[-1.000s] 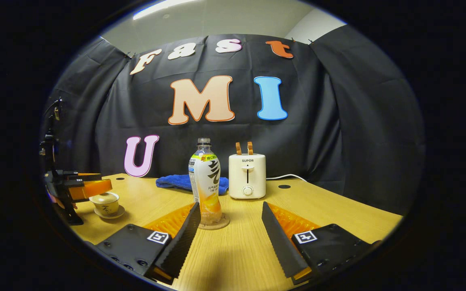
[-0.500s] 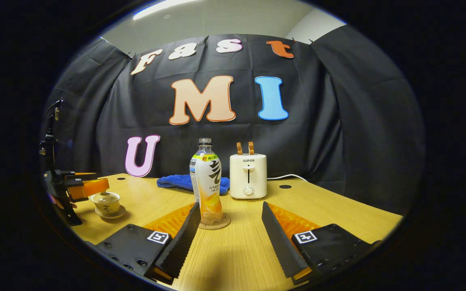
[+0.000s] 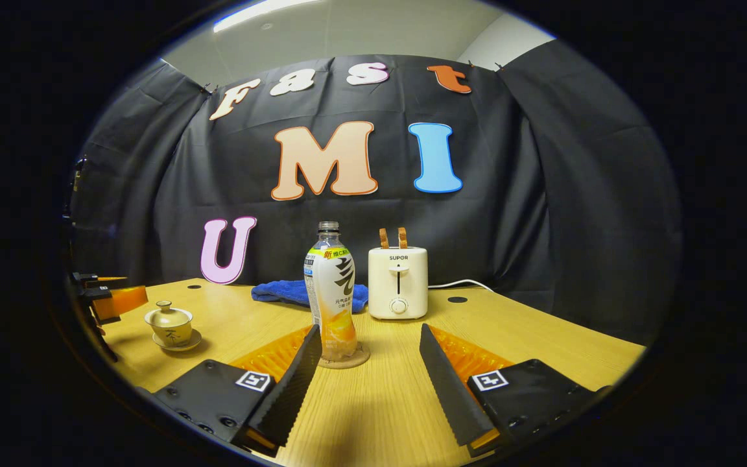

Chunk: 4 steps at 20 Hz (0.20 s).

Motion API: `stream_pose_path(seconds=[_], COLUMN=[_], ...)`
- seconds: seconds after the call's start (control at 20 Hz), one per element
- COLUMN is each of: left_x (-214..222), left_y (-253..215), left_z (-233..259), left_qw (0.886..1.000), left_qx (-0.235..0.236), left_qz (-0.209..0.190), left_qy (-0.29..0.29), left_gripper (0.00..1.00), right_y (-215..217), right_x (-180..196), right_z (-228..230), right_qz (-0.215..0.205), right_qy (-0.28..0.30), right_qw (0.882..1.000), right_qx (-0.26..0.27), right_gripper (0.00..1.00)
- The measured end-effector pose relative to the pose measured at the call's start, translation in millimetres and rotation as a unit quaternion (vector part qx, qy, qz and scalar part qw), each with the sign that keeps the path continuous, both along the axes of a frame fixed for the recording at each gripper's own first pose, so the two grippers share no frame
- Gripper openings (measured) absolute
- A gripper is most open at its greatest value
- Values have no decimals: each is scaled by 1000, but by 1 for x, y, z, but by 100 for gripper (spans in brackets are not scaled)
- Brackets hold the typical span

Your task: Open the teacup lid with one hand, grasp the water bottle and pour water into the teacup with the other hand; after pouring, place the water bottle on the coaster and then close the teacup lid.

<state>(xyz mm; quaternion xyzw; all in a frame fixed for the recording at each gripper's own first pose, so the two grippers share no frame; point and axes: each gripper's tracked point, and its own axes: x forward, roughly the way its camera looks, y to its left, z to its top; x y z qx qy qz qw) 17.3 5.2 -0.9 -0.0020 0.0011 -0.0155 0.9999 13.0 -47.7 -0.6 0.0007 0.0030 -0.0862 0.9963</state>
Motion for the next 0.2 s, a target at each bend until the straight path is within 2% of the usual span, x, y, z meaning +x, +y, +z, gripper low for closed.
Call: stream_pose_path(seconds=[0.2], left_x=[-8], left_y=[28], left_z=[0], left_qw=[997], left_qx=[3], left_qz=[76], left_qy=[0], left_gripper=[92], right_y=[0], right_x=[0], right_z=[-4], right_qz=[0], right_qy=[0], right_qw=[1000], right_qx=[0], right_gripper=[95])
